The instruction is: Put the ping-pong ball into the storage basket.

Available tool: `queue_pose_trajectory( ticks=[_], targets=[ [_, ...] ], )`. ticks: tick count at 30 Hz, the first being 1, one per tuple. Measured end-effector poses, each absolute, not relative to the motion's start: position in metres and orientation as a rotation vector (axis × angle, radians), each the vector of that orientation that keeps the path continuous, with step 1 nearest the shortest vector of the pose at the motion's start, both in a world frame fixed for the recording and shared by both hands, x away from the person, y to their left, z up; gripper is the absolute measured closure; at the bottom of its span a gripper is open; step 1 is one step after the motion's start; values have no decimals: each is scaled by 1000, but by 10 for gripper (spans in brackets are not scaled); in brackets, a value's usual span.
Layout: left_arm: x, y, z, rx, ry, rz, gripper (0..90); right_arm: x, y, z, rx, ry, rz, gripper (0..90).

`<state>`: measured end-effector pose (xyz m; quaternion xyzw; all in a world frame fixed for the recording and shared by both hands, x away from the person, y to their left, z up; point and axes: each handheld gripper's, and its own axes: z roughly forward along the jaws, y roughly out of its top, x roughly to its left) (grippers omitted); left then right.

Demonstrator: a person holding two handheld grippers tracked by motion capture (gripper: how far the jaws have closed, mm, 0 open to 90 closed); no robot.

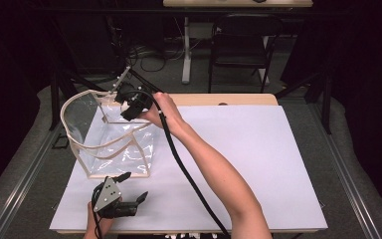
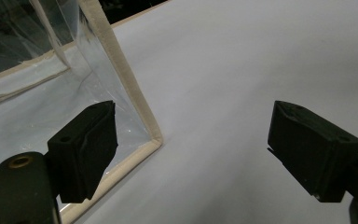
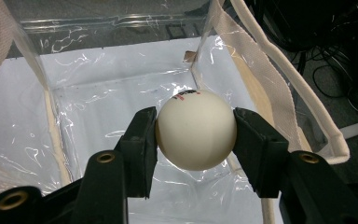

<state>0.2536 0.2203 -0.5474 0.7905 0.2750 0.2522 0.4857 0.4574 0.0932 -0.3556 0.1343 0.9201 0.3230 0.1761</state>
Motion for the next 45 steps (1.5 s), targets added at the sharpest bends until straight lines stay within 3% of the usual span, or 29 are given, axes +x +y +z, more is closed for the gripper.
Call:
queue_pose_trajectory(
  ticks=[39,45],
  targets=[
    [253,220,-547,1924,665,613,161,461,107,-370,386,2688,847,506],
    [253,220,-547,1928,657,611,160,460,103,-367,417,2666,904,322]
  ],
)
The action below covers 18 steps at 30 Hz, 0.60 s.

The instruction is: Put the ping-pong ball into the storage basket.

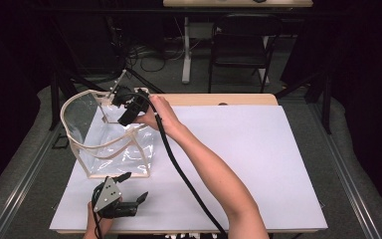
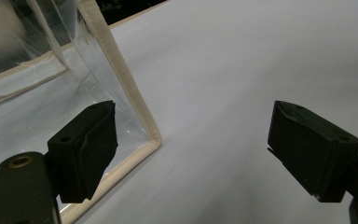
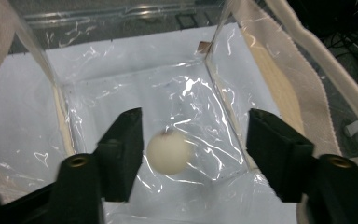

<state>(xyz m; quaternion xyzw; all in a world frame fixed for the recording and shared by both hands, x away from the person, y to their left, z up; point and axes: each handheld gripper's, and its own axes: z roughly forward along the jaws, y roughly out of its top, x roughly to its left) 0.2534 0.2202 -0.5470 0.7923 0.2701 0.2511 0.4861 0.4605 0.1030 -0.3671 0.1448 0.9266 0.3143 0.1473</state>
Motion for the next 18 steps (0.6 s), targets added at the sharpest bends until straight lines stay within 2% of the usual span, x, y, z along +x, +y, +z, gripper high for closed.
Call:
queue_pose_trajectory(
  ticks=[2,4,18],
  targets=[
    [253,221,-547,1927,660,614,161,460,98,-363,429,2664,944,262],
    [253,220,-547,1926,660,613,161,459,93,-361,440,2653,979,145],
    [254,219,-547,1931,656,608,161,452,50,-345,493,2591,1085,60]
  ],
)
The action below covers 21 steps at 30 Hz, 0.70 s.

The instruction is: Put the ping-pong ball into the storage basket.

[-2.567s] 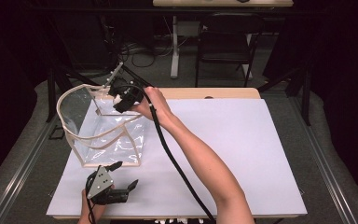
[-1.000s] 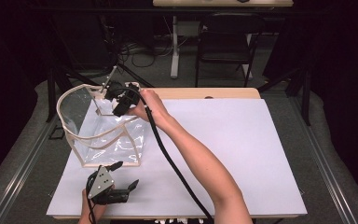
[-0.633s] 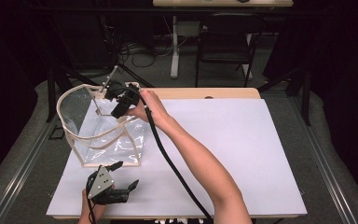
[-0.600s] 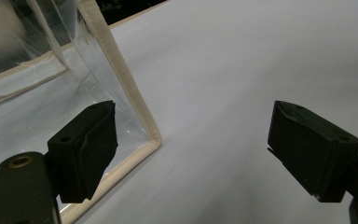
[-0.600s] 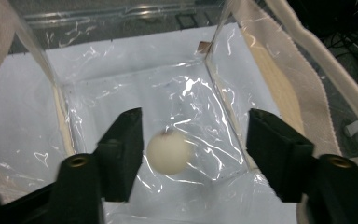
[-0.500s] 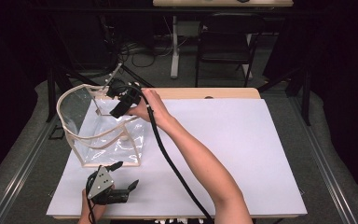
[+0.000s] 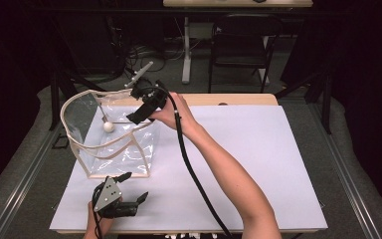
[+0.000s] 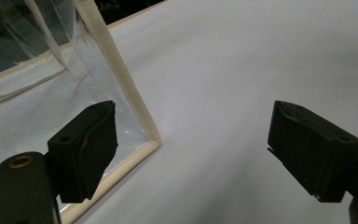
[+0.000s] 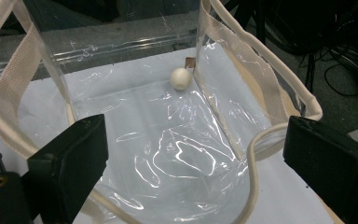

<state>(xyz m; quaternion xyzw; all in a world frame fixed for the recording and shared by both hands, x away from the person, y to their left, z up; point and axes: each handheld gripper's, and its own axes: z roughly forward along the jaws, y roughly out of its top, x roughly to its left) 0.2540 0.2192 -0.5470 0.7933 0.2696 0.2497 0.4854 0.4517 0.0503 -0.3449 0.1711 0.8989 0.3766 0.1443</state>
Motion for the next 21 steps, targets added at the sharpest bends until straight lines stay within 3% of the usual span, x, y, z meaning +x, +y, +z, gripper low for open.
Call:
queue_pose_trajectory(
  ticks=[21],
  targets=[
    [255,218,-549,1933,675,605,160,442,4,-341,529,2547,1090,13]
  ],
)
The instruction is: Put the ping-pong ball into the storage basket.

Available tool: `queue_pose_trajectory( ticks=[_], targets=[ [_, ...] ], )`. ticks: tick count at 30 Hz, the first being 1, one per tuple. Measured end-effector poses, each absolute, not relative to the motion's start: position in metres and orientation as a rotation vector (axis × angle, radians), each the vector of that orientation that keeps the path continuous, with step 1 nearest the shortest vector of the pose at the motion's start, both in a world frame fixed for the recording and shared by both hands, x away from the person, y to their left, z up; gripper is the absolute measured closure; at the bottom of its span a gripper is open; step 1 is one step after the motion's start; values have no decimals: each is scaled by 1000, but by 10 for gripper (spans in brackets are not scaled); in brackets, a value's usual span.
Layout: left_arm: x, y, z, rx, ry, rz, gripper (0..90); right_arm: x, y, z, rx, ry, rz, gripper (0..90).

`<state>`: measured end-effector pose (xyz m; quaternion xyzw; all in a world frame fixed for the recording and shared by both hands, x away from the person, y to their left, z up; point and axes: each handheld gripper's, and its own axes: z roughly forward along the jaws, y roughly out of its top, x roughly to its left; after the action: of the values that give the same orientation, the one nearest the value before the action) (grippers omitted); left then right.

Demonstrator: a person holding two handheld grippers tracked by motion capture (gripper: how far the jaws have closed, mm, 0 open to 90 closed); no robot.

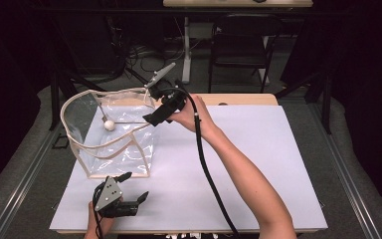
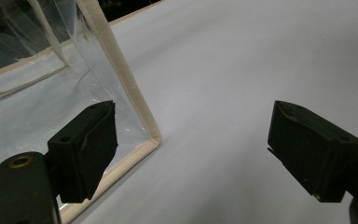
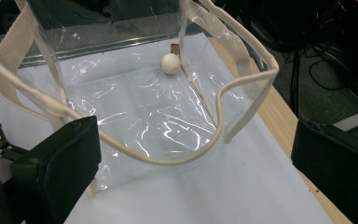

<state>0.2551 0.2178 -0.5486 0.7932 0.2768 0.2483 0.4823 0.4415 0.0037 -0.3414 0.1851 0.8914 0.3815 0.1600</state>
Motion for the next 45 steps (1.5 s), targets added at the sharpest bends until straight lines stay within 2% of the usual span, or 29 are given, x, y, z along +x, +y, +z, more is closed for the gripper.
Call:
queue_pose_trajectory(
  ticks=[12,27,45],
  targets=[
    [252,220,-549,1937,668,607,161,438,-23,-355,568,2531,1059,0],
    [251,219,-548,1938,661,608,160,412,-64,-370,595,2506,1032,0],
    [252,218,-548,1944,658,606,161,392,-111,-409,676,2488,977,0]
  ],
)
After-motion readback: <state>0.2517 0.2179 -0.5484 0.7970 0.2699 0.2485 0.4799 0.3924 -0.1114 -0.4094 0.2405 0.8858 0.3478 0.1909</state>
